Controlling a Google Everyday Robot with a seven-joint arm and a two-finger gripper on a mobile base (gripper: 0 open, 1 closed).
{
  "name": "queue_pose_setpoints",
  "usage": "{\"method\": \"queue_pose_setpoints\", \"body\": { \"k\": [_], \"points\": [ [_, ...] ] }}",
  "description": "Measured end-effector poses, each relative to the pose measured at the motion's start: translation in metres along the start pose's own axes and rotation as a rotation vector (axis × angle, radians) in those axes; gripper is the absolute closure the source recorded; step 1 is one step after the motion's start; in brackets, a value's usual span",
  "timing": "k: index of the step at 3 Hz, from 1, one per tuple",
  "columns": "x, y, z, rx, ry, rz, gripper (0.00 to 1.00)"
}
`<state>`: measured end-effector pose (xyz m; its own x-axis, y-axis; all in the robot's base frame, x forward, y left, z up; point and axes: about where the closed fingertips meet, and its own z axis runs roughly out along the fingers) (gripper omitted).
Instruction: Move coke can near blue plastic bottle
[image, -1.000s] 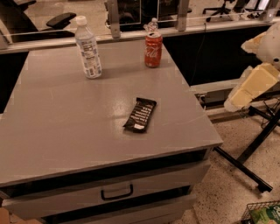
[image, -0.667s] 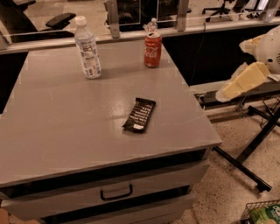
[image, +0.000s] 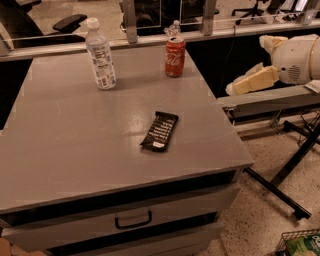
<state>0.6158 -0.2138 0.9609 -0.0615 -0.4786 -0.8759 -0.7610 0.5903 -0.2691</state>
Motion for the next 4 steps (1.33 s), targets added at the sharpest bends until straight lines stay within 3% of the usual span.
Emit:
{"method": "queue_pose_setpoints", "body": {
  "k": [2, 4],
  "points": [
    [0.003, 0.004, 0.008, 0.037, 0.000, 0.009, 0.00],
    [0.020, -0.014, 0.070, 0.086, -0.103, 0.092, 0.00]
  ]
}}
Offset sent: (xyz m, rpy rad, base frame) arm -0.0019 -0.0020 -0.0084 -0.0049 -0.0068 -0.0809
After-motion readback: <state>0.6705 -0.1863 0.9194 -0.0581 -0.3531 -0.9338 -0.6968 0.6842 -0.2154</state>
